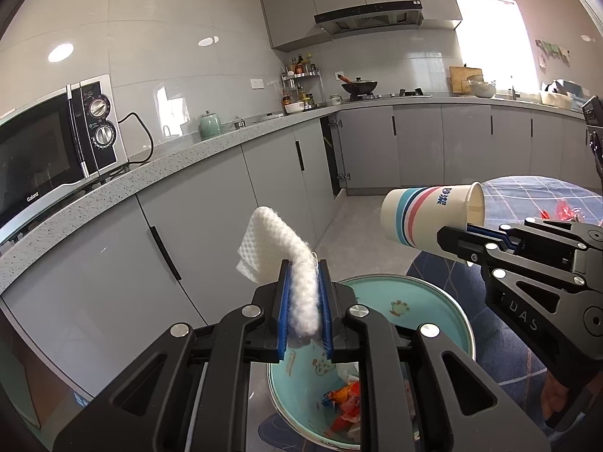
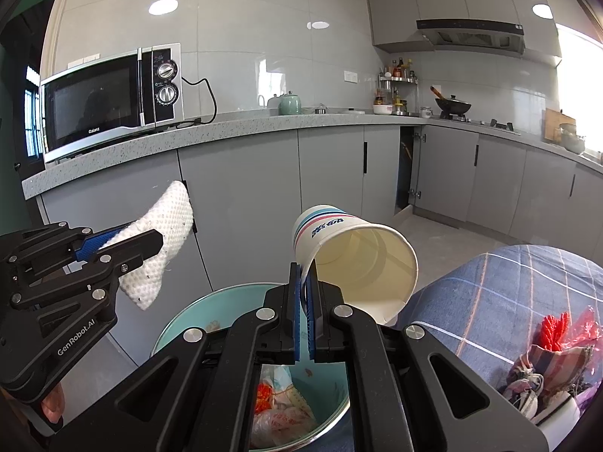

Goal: Collect trash
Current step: 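Open both tools to drop the scrubber and cup into the teal bin, then move both open tools back toward the trash pile on the table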

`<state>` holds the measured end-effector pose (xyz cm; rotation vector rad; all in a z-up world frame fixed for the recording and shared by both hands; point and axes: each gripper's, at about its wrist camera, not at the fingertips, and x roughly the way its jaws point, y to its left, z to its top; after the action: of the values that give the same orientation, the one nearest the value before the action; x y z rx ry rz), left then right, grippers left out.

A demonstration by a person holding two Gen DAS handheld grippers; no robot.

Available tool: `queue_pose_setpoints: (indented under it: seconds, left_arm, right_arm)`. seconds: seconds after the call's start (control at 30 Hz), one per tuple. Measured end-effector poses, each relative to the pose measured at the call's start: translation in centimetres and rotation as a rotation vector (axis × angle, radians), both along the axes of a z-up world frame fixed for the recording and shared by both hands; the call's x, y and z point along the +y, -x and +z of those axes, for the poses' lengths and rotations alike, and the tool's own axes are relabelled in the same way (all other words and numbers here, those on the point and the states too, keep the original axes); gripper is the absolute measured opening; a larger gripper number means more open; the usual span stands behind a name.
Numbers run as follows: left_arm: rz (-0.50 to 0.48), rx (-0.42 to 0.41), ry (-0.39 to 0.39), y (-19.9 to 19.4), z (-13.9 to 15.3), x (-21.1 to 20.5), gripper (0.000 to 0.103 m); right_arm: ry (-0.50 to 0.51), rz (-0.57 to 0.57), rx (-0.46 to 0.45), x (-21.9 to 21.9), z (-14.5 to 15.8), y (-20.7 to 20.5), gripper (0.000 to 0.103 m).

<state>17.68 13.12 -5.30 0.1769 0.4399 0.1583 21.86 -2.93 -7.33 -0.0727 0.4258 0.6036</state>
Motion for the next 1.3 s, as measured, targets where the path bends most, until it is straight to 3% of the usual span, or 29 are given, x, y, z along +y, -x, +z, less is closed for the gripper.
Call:
queue_pose_setpoints:
  seconds: [0.07, 0.13, 0.2, 0.23, 1.3]
  left_arm:
    - [-0.001, 0.001, 0.002, 0.0, 0.0, 0.0, 0.02]
    - [0.002, -0.003, -0.002, -0.1, 0.0, 0.0, 0.032]
    - [0.016, -0.02, -0.003, 0.2, 0.1, 0.1, 0.061]
    - [0.02, -0.027, -0.006, 0.2, 0.1, 0.1, 0.061]
    - [0.03, -0.018, -0.031, 0.6, -0.3, -0.3, 0.065]
  right_arm:
    - [0.005, 0.004, 0.001, 0.1, -0.1, 0.1, 0.004]
    - [0.008, 0.012, 0.005, 0.2, -0.2, 0.1, 0.006]
    - [0.009, 0.009, 0.003, 0.2, -0.4, 0.1, 0.024]
    - [0.004, 0.01, 0.008, 0.2, -0.4, 0.1, 0.028]
    - [-0.001, -0.017, 0.017, -0.8, -0.9, 0.6, 0.034]
